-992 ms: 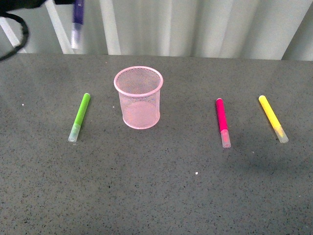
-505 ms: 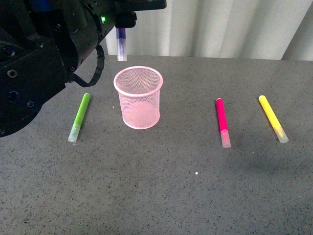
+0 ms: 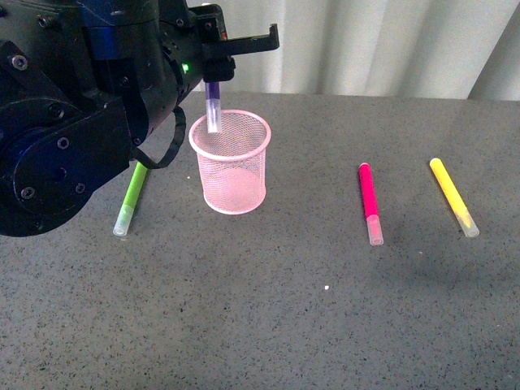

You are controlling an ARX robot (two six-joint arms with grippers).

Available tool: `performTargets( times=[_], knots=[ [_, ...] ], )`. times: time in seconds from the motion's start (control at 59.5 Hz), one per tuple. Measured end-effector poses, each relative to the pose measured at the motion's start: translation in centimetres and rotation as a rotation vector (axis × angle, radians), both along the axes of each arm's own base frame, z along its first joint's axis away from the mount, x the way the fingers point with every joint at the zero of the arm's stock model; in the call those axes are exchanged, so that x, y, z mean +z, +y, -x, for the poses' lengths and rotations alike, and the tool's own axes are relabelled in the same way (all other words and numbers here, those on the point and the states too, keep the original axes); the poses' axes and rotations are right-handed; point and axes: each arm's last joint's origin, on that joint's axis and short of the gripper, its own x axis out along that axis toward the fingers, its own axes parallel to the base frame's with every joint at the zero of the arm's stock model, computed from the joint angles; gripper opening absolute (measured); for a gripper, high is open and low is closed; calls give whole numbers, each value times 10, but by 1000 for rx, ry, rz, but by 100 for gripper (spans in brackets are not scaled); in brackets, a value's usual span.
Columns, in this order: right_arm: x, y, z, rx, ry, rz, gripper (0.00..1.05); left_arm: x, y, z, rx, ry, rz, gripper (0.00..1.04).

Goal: Insert purple and pink pens into pink cup

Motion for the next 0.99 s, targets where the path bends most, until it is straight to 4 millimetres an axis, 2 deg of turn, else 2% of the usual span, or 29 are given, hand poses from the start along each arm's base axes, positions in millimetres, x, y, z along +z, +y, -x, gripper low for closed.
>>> performTargets(
  times=[0.235,0.421,0.471,0.538,0.622,0.774,0.875,0.959,0.992],
  knots=[
    [0,0,0,0,0,0,98,-8,-2,0,-12,45,14,12],
    [0,0,0,0,0,0,98,-5,0,1,-39,84,61,51],
    [0,0,0,0,0,0,98,5,5,6,-49,82,72,64],
    [0,0,0,0,0,0,98,30,16,18,-72,80,83,82],
    [0,0,0,0,0,0,98,52,30,35,-98,118,70,98],
    [0,0,0,0,0,0,98,76,56,74,-72,284,-61,98],
    [0,0,0,0,0,0,98,82,60,81,-68,299,-83,98],
    [0,0,0,0,0,0,98,79,60,80,-63,302,-100,98],
    [0,0,0,0,0,0,98,72,62,82,-4,243,-135,91]
  ],
)
